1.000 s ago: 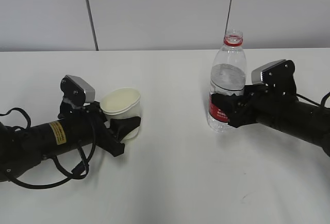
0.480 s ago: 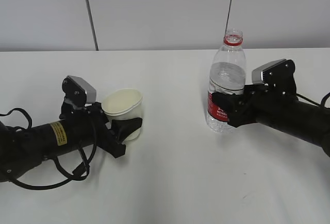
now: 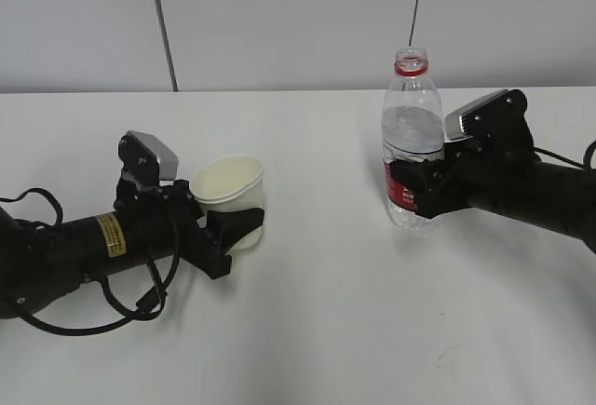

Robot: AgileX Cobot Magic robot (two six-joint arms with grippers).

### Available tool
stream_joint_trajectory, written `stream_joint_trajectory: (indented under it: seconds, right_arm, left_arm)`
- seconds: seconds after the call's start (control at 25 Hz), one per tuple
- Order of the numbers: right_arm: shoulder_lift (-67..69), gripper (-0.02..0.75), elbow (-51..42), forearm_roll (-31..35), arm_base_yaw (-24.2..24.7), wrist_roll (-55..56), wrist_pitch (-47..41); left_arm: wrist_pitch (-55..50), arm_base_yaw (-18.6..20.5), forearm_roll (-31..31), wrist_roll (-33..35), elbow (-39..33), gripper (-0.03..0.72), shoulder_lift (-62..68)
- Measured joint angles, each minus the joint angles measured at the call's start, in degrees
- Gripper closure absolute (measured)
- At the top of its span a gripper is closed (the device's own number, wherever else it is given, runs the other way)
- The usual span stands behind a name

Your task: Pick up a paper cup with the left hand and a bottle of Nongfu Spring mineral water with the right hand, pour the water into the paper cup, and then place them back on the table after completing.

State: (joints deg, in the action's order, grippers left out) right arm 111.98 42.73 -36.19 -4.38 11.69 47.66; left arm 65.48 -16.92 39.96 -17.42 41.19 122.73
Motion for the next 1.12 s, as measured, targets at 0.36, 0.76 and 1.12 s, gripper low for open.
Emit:
stream_joint_trajectory:
  seconds: [0.36,0.76,1.12]
  right_arm:
    - [-2.1,0.353,6.0,-1.3,-3.5,-2.1,-14.2]
    - [-2.1,0.358,12.6,-6.7,-5.6,-4.9,-23.6]
    - [-2.1,0.361,17.9,-15.1,-6.3,-5.6,-29.0]
  left_arm:
    - [-0.1,-0.1,5.6,-5.9,6.0,0.321,0.0]
    - [-7.3,-4.1,8.5,-7.5,12.2,0.323,0.0]
    - [-9.8,-4.5,8.0,-8.0,15.3,0.323,0.0]
